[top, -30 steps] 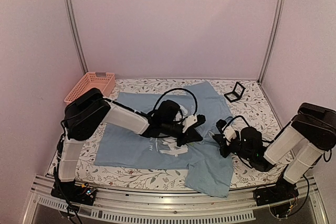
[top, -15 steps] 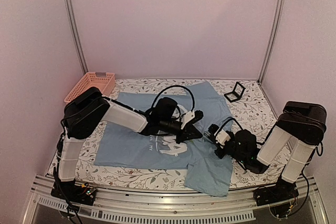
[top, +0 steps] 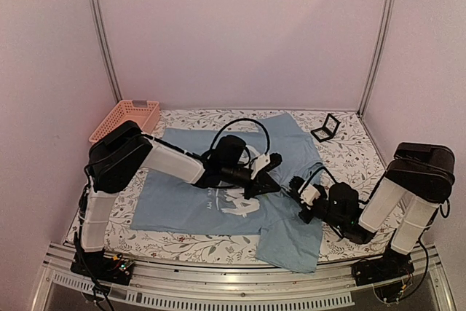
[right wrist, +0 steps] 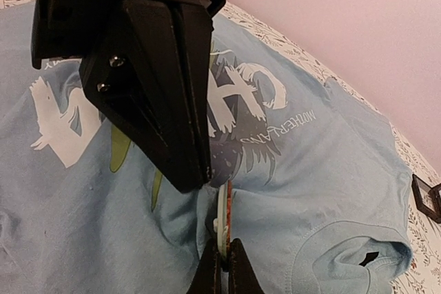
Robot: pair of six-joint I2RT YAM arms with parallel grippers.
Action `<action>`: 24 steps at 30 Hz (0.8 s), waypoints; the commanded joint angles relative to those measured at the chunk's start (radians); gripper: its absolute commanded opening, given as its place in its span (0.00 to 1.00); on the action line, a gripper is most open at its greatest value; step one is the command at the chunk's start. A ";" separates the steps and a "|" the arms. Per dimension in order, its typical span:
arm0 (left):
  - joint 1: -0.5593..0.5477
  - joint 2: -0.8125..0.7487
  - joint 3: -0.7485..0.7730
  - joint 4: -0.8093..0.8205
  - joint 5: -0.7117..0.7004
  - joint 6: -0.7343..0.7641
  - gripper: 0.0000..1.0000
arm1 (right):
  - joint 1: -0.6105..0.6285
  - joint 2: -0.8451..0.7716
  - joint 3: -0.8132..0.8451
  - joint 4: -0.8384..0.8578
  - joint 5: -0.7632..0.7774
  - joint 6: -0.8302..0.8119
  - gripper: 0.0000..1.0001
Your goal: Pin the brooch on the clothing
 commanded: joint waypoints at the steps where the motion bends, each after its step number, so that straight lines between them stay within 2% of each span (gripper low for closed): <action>1: 0.008 0.021 0.018 -0.005 -0.016 -0.001 0.00 | 0.009 -0.049 -0.015 0.038 -0.046 0.040 0.00; 10: 0.008 0.028 0.019 -0.001 -0.025 -0.005 0.00 | 0.009 -0.063 -0.024 0.043 -0.075 0.081 0.00; 24: -0.002 0.063 0.025 -0.013 -0.041 0.008 0.00 | -0.012 -0.102 -0.013 0.032 -0.201 0.153 0.00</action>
